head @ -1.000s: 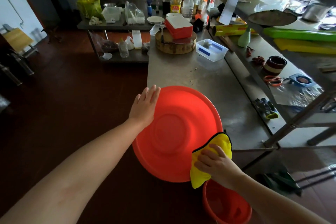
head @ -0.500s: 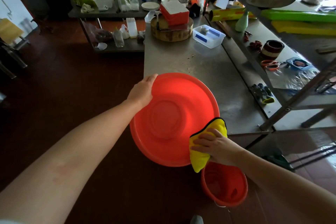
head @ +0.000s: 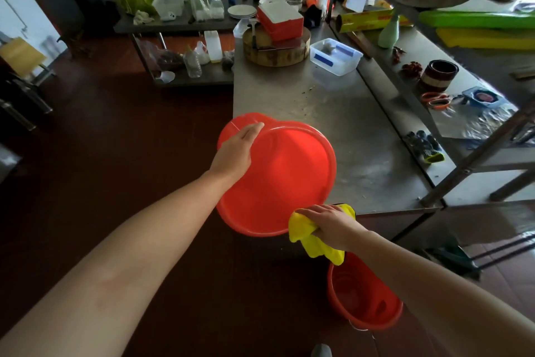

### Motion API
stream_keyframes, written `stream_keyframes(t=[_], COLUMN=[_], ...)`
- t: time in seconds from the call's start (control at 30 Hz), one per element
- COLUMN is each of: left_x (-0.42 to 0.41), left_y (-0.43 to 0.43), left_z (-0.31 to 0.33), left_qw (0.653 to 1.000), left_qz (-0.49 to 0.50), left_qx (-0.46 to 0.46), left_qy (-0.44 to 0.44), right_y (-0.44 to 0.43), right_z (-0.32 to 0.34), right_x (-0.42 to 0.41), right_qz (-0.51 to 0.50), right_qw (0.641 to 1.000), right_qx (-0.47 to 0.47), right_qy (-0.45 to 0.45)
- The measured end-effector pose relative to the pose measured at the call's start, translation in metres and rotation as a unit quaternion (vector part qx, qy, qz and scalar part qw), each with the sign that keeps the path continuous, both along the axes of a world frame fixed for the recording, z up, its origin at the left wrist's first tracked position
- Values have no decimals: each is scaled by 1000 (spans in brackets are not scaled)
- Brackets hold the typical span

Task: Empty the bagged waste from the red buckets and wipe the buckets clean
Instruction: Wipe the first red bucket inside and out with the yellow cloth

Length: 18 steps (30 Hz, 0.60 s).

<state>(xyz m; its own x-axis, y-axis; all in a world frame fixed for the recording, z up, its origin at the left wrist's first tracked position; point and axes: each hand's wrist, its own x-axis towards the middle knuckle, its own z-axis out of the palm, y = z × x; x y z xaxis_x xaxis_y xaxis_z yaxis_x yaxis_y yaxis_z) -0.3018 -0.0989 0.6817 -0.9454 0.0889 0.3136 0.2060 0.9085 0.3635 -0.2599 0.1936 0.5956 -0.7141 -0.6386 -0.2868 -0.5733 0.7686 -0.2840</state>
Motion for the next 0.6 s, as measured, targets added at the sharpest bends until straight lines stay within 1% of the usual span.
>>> stream_keyframes(t=[0.13,0.2,0.4,0.53,0.6], left_x=[4,4,-1,-19,-28], left_y=[-3,4,26,27,25], left_z=[-12,-19,-44,-40,-32], left_qw=[999,999,996,997,998], left_qz=[8,-10,-77,-64,-50], left_qx=[0,-10,-27,-30,-29], left_qy=[31,43,34,11,6], right_y=[-9,-16,-35,-36,-35], right_z=[-12,-17,-46,-65,-67], right_x=[-4,-8,-20,-34,-38], right_qz=[-43,-61,-143,-164,-176], right_qw=[999,997,988,983,981], right_qx=[-33,-42,-33,-34,-42], right_qy=[-6,-9,-41,-76,-76])
